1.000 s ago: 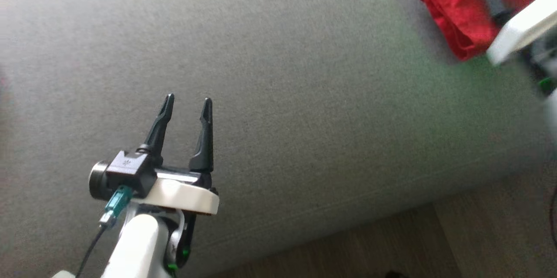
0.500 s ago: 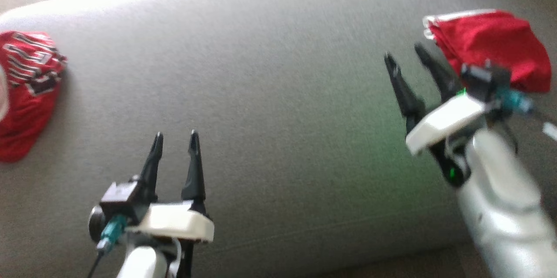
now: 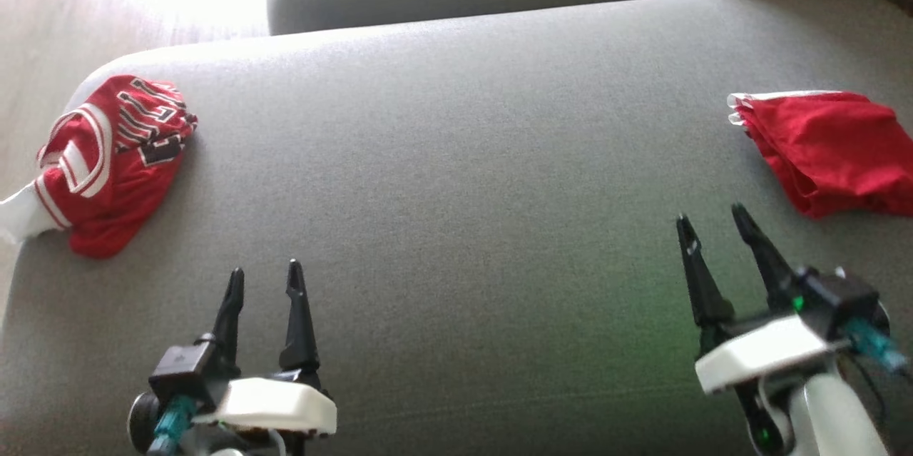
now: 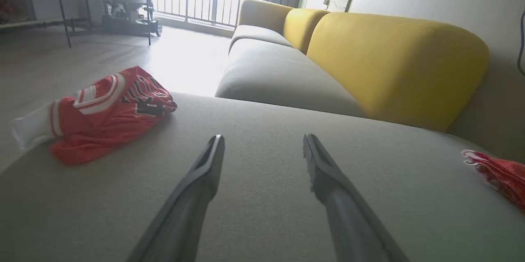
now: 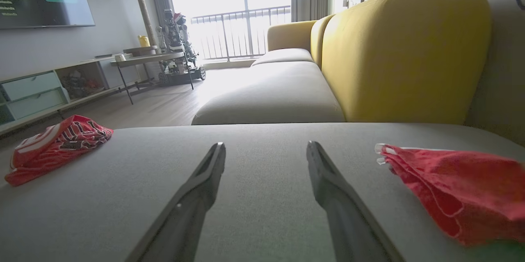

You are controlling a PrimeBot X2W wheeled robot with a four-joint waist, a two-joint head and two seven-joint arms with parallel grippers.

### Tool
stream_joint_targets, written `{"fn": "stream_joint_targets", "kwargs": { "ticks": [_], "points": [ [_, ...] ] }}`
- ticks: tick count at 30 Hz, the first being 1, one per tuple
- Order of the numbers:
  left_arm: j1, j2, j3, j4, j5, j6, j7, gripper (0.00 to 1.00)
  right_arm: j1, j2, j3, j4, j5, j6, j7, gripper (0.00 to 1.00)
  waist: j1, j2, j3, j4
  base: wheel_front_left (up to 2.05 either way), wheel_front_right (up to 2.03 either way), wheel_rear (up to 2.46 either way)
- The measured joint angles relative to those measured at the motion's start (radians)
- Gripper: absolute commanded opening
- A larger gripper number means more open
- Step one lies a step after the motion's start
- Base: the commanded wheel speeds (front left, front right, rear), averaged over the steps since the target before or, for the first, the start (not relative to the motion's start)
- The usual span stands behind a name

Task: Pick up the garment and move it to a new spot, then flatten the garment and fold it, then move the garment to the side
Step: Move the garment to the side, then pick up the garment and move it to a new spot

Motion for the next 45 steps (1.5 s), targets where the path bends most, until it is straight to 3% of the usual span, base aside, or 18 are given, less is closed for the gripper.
{"fn": "stream_joint_targets", "kwargs": {
  "ticks": [8,33,45],
  "points": [
    [0.020,0.000,0.008,-0.015,0.047,0.002,0.000,1.00,0.092,0.006,0.009,-0.067,-0.005,0.000,0.000,1.00,0.0000,0.0000,-0.018,0.006,0.00,0.00,0.00],
    [0.051,0.000,0.006,0.010,0.086,0.015,0.000,1.00,0.132,0.008,0.027,-0.058,0.005,0.000,0.000,1.00,0.0001,0.0000,-0.056,0.019,0.00,0.00,0.00],
    [0.051,0.001,0.001,0.014,0.086,0.008,0.000,1.00,0.153,0.008,0.038,-0.055,0.016,0.000,0.000,1.00,0.0002,0.0000,-0.065,0.086,0.00,0.00,0.00]
  ]
}}
